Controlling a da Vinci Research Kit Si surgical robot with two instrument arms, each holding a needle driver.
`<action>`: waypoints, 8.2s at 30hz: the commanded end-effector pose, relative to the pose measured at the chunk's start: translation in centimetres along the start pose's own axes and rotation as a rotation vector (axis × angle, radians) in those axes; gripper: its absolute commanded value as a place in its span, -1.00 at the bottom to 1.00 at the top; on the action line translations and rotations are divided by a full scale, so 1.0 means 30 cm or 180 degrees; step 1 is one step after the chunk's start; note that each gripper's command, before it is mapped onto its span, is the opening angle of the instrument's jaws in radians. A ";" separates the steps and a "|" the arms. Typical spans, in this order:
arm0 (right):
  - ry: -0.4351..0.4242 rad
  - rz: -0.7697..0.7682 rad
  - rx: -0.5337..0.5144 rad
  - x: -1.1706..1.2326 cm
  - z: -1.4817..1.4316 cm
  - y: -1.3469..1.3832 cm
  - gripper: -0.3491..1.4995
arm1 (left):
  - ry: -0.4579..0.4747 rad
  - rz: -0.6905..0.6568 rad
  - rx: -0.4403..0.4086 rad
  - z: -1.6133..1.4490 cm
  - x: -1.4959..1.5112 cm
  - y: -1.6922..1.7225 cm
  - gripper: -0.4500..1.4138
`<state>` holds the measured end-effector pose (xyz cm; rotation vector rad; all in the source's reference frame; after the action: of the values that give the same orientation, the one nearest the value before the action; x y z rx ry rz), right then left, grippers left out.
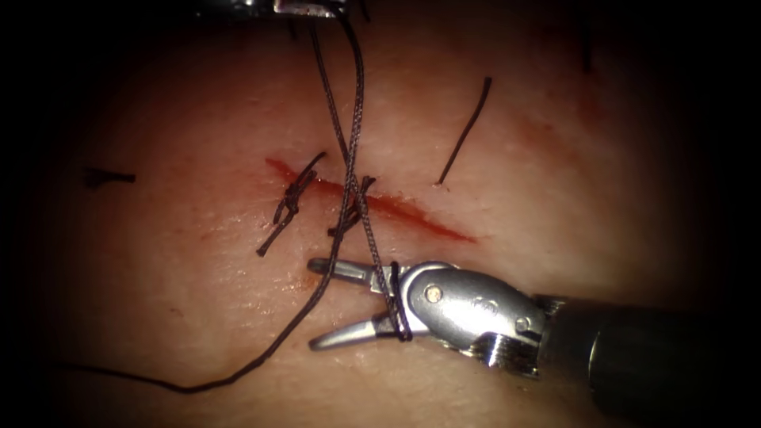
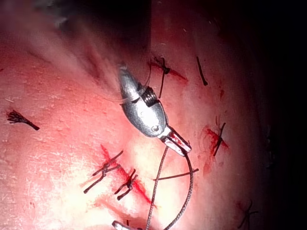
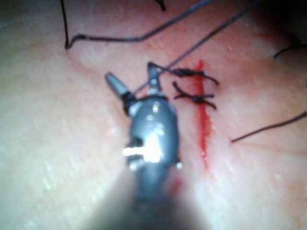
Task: Wound Closure
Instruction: Wrap the thread counterclockwise twice around the right gripper using the left grippper, then grab the short end of the thread using the right gripper, then tighten the knot by pulling down with the right gripper and up with the left gripper, then wrap the thread clockwise around the right gripper using the left gripper
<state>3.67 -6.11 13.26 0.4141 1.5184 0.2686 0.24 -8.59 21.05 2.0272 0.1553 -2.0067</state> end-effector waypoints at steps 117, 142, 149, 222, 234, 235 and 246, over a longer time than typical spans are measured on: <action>-0.0138 0.0630 -0.3443 0.0007 -0.0294 0.0270 0.55 | 0.0331 -0.0117 0.0048 0.041 0.017 0.042 -1.00; -0.0083 0.0739 -0.3356 -0.0080 -0.0322 0.0339 -1.00 | 0.0324 -0.0114 0.0050 0.039 0.012 0.039 -1.00; -0.0065 0.0403 -0.3269 0.0012 -0.0250 0.0160 -1.00 | 0.0182 -0.0237 0.0165 0.027 0.005 0.030 -1.00; -0.0813 0.0248 -0.2537 -0.0214 0.0037 -0.0426 -1.00 | -0.0394 -0.0932 0.1362 0.008 -0.054 -0.110 -1.00; -0.0859 0.0234 -0.2363 -0.0239 0.0074 -0.0466 -1.00 | -0.0606 -0.0885 0.1359 0.016 -0.063 -0.114 -1.00; -0.0873 0.0233 -0.2344 -0.0244 0.0081 -0.0471 -1.00 | -0.0625 -0.0857 0.1354 0.016 -0.064 -0.113 -1.00; -0.0986 0.0275 -0.2204 -0.0258 0.0079 -0.0450 -1.00 | -0.0675 -0.0828 0.1330 0.020 -0.071 -0.113 -1.00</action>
<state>3.70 -7.63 13.34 -0.0305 1.0248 0.7261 -1.29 -5.28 22.70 2.0899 -0.0582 -2.5860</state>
